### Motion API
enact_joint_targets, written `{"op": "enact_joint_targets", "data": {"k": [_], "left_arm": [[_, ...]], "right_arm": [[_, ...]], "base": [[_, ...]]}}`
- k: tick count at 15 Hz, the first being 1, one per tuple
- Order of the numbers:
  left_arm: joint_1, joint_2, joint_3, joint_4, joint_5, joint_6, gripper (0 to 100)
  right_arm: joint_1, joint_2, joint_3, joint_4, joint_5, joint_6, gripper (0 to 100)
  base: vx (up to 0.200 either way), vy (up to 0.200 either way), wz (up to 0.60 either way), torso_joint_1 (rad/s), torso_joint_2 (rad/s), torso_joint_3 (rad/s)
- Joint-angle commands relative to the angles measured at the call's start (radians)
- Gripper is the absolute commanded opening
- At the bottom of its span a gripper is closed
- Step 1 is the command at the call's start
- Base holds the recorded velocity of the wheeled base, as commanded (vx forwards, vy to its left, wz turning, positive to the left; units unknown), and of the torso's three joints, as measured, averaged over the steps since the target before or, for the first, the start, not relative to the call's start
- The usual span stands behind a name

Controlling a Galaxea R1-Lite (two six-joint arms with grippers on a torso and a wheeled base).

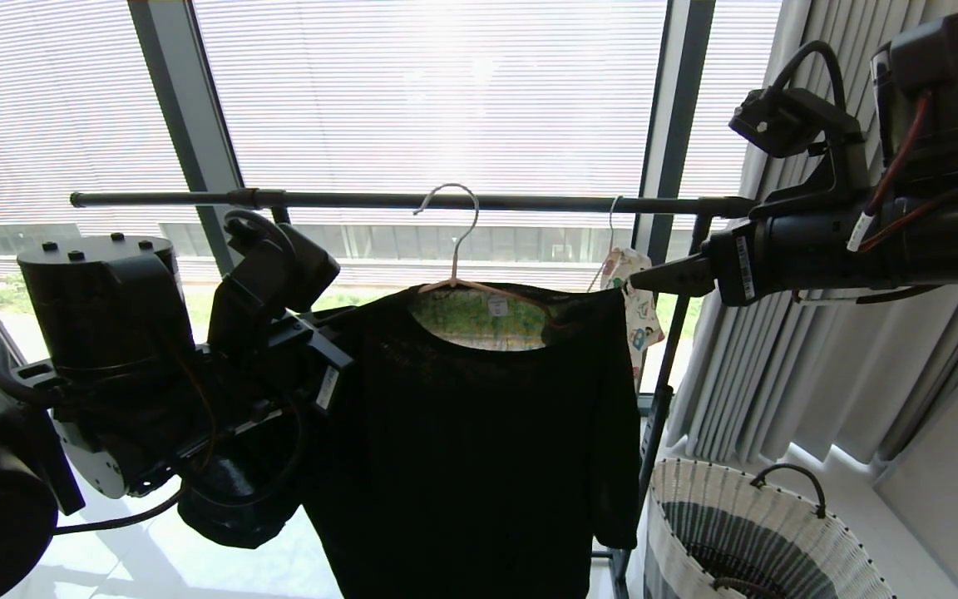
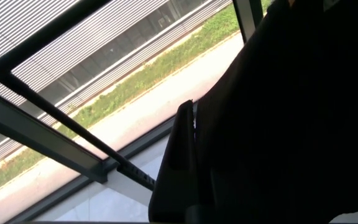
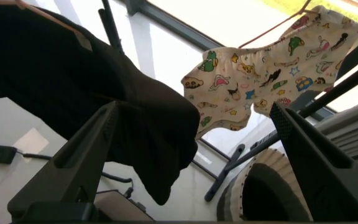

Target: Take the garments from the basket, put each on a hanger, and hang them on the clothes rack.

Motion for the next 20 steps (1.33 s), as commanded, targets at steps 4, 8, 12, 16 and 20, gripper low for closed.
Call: {"op": "enact_joint_targets", "data": {"k": [4,8,12,16,20], "left_arm": [[-0.001,0.001,0.0,0.0,0.001,-0.014,0],[-0.003,0.002,-0.005,0.0,-0.001,-0.028,0],[0.0,0.002,-0.005,0.0,0.008,-0.025,0],[0.0,-0.002,-0.003,-0.002,0.016,-0.028,0],[-0.052,-0.016,0.012,-0.004,0.007,-0.124,0]], "right_arm": [[0.013,0.003,0.0,-0.002,0.005,-0.001,100],[0.037,0.004,0.011,0.0,0.095,-0.006,100],[0.042,0.046,0.041,0.0,0.048,-0.098,100],[0.042,0.062,0.048,-0.011,0.028,-0.15,100],[-0.03,0.053,0.086,-0.006,0.174,-0.411,100]], "base": [[0.0,0.0,0.0,0.0,0.0,0.0],[0.0,0.0,0.0,0.0,0.0,0.0],[0.0,0.0,0.0,0.0,0.0,0.0],[0.0,0.0,0.0,0.0,0.0,0.0],[0.0,0.0,0.0,0.0,0.0,0.0]]}}
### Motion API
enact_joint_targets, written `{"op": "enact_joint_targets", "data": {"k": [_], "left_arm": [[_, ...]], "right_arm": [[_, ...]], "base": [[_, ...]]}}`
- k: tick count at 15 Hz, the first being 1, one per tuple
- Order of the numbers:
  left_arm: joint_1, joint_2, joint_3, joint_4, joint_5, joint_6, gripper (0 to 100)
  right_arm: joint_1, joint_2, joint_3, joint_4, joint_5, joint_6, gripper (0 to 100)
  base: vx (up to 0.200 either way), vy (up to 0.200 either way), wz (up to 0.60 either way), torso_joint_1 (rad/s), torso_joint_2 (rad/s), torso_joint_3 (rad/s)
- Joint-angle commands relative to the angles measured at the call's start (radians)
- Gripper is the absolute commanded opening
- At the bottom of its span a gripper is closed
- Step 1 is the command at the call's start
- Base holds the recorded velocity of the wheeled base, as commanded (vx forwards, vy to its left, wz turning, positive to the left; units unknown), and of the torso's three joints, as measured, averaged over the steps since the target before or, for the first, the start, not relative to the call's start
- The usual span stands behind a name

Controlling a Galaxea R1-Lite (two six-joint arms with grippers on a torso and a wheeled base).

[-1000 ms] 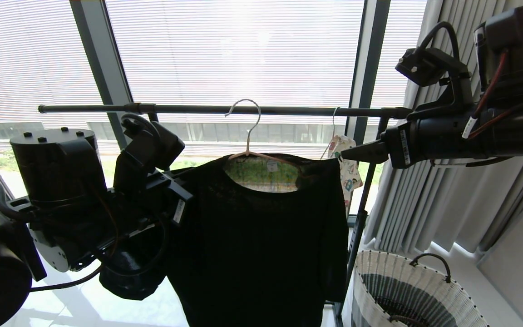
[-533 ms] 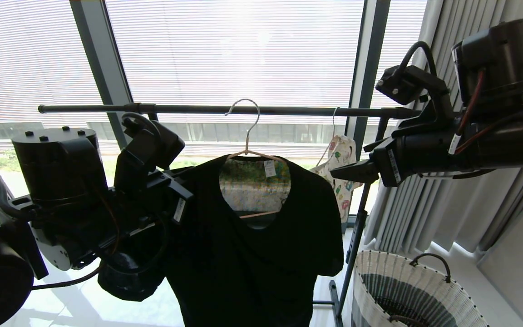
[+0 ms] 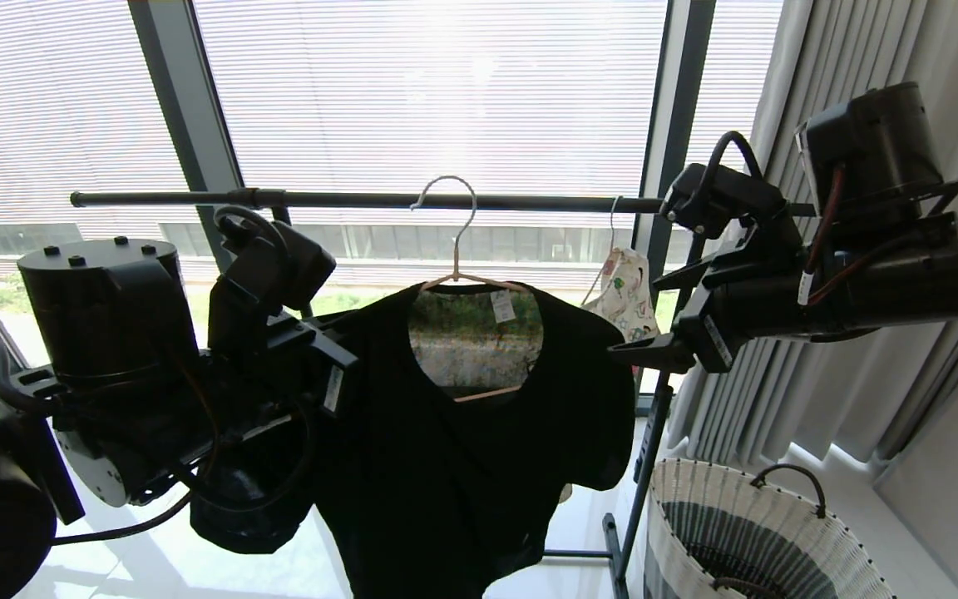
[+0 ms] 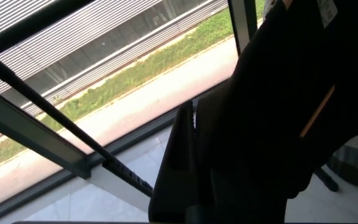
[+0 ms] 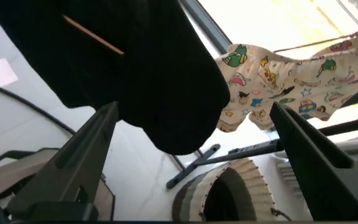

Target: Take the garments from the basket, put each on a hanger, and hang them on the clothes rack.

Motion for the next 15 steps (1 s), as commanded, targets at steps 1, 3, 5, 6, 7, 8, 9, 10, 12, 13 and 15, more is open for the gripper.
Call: {"op": "enact_joint_targets", "data": {"k": [1,3,5,6,7,8,9,10,12,13,15], "left_arm": [[-0.039,-0.02,0.009,-0.001,-0.014,-0.021,0],[-0.07,-0.031,0.05,-0.001,-0.091,-0.016,0],[-0.119,-0.036,0.073,-0.001,-0.095,-0.016,0],[-0.131,-0.036,0.076,-0.001,-0.095,-0.015,0],[-0.14,-0.036,0.078,-0.001,-0.095,-0.015,0],[-0.15,-0.036,0.078,-0.001,-0.095,-0.015,0],[-0.154,-0.036,0.078,-0.001,-0.095,-0.015,0],[-0.154,-0.039,0.079,-0.001,-0.095,-0.013,0],[-0.156,-0.051,0.081,-0.001,-0.095,-0.01,0],[-0.156,-0.06,0.085,-0.001,-0.095,-0.002,0],[-0.169,-0.083,0.093,-0.001,-0.095,0.01,0]], "right_arm": [[-0.037,-0.001,0.017,0.009,0.07,-0.096,100],[-0.03,0.003,0.019,0.026,0.112,-0.121,100],[-0.019,0.003,0.023,0.028,0.118,-0.121,100],[-0.008,0.003,0.034,0.028,0.116,-0.121,100],[0.007,0.003,0.048,0.028,0.115,-0.121,100],[0.025,0.002,0.059,0.028,0.115,-0.121,100],[0.039,0.003,0.062,0.028,0.115,-0.121,100],[0.048,0.005,0.065,0.029,0.115,-0.121,100],[0.05,0.01,0.062,0.063,0.118,-0.121,100],[0.05,0.008,0.062,0.089,0.127,-0.121,100],[0.048,0.011,0.057,0.109,0.143,-0.121,100]], "base": [[0.0,0.0,0.0,0.0,0.0,0.0],[0.0,0.0,0.0,0.0,0.0,0.0],[0.0,0.0,0.0,0.0,0.0,0.0],[0.0,0.0,0.0,0.0,0.0,0.0],[0.0,0.0,0.0,0.0,0.0,0.0],[0.0,0.0,0.0,0.0,0.0,0.0],[0.0,0.0,0.0,0.0,0.0,0.0],[0.0,0.0,0.0,0.0,0.0,0.0],[0.0,0.0,0.0,0.0,0.0,0.0],[0.0,0.0,0.0,0.0,0.0,0.0],[0.0,0.0,0.0,0.0,0.0,0.0]]}}
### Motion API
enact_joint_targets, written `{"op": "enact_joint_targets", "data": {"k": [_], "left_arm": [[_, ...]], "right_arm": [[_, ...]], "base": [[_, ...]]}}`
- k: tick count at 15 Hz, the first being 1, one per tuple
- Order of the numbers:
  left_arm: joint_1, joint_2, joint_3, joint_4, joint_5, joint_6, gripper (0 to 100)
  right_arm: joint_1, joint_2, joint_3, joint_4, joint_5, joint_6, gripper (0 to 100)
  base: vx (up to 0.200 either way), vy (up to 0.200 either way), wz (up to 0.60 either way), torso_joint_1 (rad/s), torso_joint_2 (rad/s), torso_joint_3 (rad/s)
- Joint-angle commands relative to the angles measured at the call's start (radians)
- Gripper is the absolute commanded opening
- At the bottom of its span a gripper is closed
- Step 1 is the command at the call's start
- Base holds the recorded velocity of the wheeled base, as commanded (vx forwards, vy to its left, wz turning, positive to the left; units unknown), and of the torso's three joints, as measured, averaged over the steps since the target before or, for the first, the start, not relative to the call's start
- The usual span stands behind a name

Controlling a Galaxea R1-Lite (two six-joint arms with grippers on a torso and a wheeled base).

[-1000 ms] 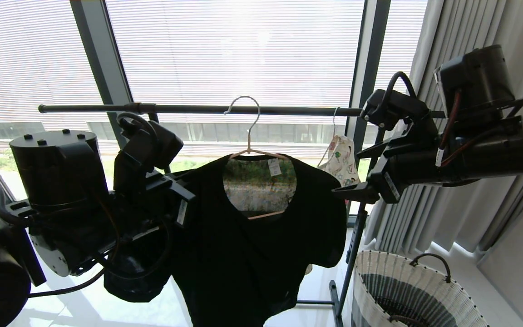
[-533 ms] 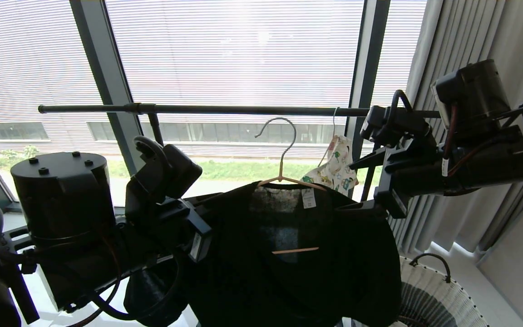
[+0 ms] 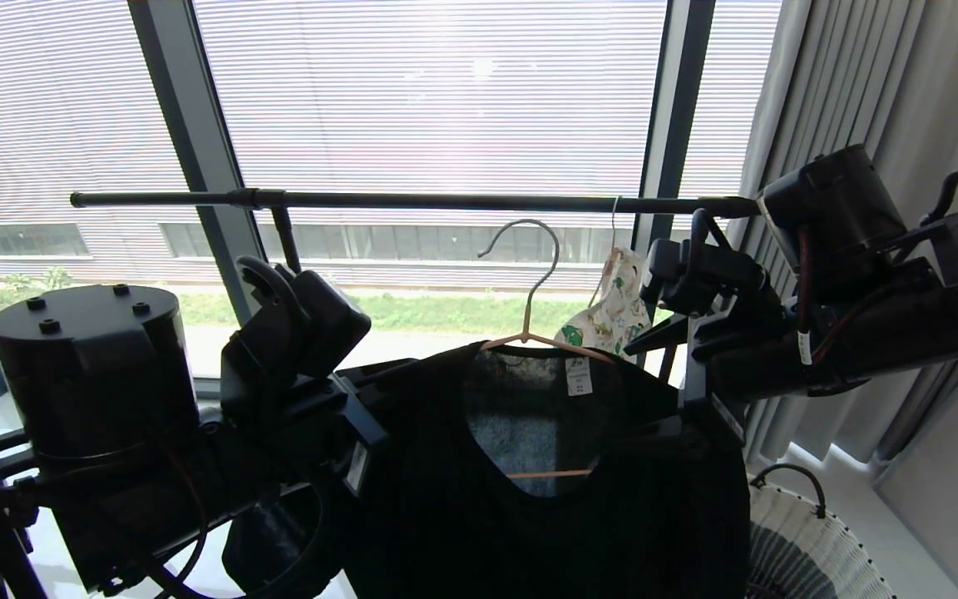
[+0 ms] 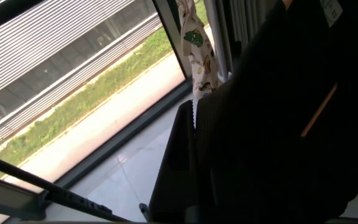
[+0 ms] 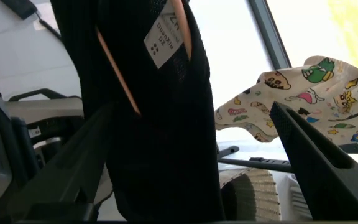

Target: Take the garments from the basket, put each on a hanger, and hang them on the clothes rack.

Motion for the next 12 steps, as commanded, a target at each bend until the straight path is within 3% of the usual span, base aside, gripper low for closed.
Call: {"op": "enact_joint_targets", "data": {"k": [1,5,9,10,12], "left_arm": [[-0.019,-0.033,0.006,0.0,0.0,0.002,0],[-0.026,-0.039,0.014,-0.065,0.0,0.002,0],[-0.028,-0.039,0.021,-0.065,-0.002,0.003,0],[-0.028,-0.039,0.026,-0.065,-0.002,0.003,0],[-0.029,-0.039,0.031,-0.065,-0.002,0.003,0]], "right_arm": [[-0.001,0.016,-0.009,-0.001,0.003,0.0,100],[0.009,0.059,-0.049,-0.001,0.047,0.001,100],[0.019,0.068,-0.058,0.001,0.053,0.001,100],[0.019,0.067,-0.058,-0.001,0.053,0.001,0],[0.019,0.065,-0.058,-0.001,0.052,0.001,0]], "base": [[0.0,0.0,0.0,0.0,0.0,0.0],[0.0,0.0,0.0,0.0,0.0,0.0],[0.0,0.0,0.0,0.0,0.0,0.0],[0.0,0.0,0.0,0.0,0.0,0.0],[0.0,0.0,0.0,0.0,0.0,0.0]]}}
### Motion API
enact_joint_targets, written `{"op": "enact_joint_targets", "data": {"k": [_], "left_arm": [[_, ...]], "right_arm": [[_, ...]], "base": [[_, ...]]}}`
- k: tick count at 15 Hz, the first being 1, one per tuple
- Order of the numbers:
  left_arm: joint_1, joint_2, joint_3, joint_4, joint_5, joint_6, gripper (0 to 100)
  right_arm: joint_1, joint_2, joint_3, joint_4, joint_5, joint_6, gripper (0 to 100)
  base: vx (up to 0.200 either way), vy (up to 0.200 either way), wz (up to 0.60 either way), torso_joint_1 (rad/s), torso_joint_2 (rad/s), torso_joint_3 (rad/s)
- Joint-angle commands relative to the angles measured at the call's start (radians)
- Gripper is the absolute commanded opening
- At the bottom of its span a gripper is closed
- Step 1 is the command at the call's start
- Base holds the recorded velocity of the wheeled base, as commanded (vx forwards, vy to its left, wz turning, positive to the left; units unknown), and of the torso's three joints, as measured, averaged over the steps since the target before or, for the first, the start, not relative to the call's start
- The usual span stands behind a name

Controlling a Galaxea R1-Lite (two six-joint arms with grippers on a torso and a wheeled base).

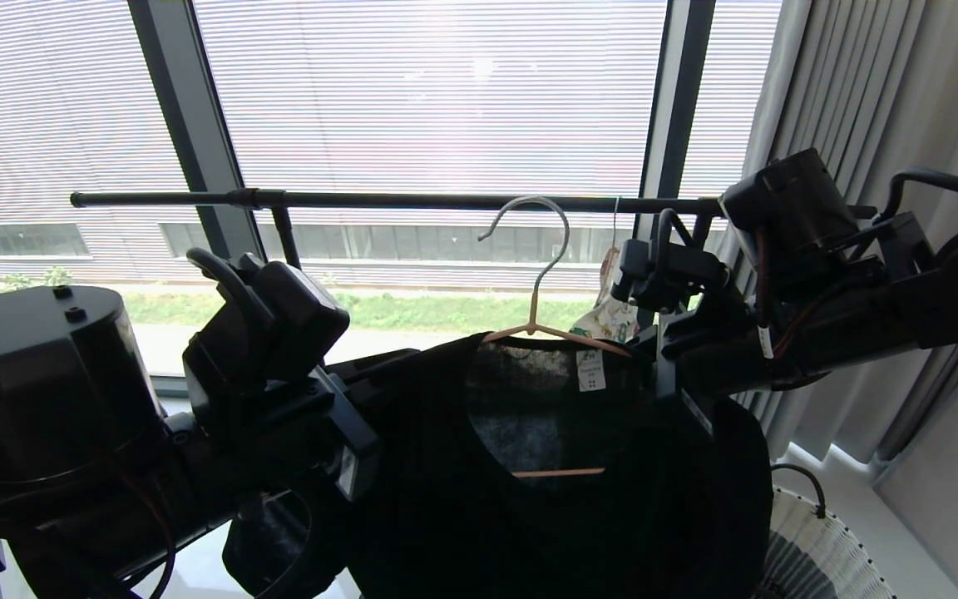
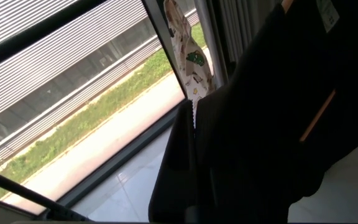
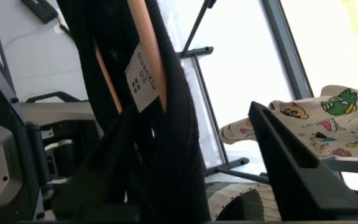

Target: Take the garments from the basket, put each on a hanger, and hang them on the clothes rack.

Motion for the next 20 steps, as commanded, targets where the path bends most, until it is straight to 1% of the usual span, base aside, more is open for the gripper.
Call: {"op": "enact_joint_targets", "data": {"k": [1,4,6,7,8,9,12,14,15,16,18,20], "left_arm": [[-0.001,0.0,0.002,0.0,0.0,0.001,0],[-0.002,-0.002,0.005,0.0,0.0,0.002,0],[-0.007,-0.002,0.011,0.0,0.0,0.016,0],[-0.014,0.0,0.02,-0.003,0.0,0.018,100],[-0.017,0.001,0.022,-0.005,0.0,0.018,100],[-0.016,0.003,0.028,-0.005,0.001,0.016,100],[-0.001,-0.011,0.068,-0.005,0.003,0.018,100],[0.007,-0.04,0.118,-0.005,0.003,0.018,100],[0.033,-0.052,0.146,-0.005,0.003,0.018,100],[0.093,-0.063,0.175,-0.005,0.003,0.016,100],[0.205,-0.069,0.19,-0.005,0.001,0.01,100],[0.276,-0.077,0.221,-0.005,-0.01,0.009,100]], "right_arm": [[0.001,0.002,0.0,0.001,0.0,0.0,0],[0.001,0.001,0.0,-0.001,-0.003,-0.003,0],[0.001,-0.001,0.0,-0.001,-0.003,-0.022,0],[-0.007,-0.001,0.002,-0.001,-0.002,-0.101,0],[-0.012,-0.002,0.002,-0.001,0.003,-0.144,0],[-0.012,-0.005,0.002,-0.001,0.017,-0.161,0],[-0.024,-0.03,0.003,-0.002,0.029,-0.175,0],[-0.061,-0.044,0.008,-0.006,0.03,-0.184,0],[-0.078,-0.053,0.013,-0.006,0.034,-0.195,0],[-0.098,-0.067,0.02,-0.006,0.044,-0.21,0],[-0.127,-0.094,0.045,-0.006,0.063,-0.233,0],[-0.159,-0.131,0.079,-0.006,0.066,-0.233,0]], "base": [[0.0,0.0,0.0,0.0,0.0,0.0],[0.0,0.0,0.0,0.0,0.0,0.0],[0.0,0.0,0.0,0.0,0.0,0.0],[0.0,0.0,0.0,0.0,0.0,0.0],[0.0,0.0,0.0,0.0,0.0,0.0],[0.0,0.0,0.0,0.0,0.0,0.0],[0.0,0.0,0.0,0.0,0.0,0.0],[0.0,0.0,0.0,0.0,0.0,0.0],[0.0,0.0,0.0,0.0,0.0,0.0],[0.0,0.0,0.0,0.0,0.0,0.0],[0.0,0.0,0.0,0.0,0.0,0.0],[0.0,0.0,0.0,0.0,0.0,0.0]]}}
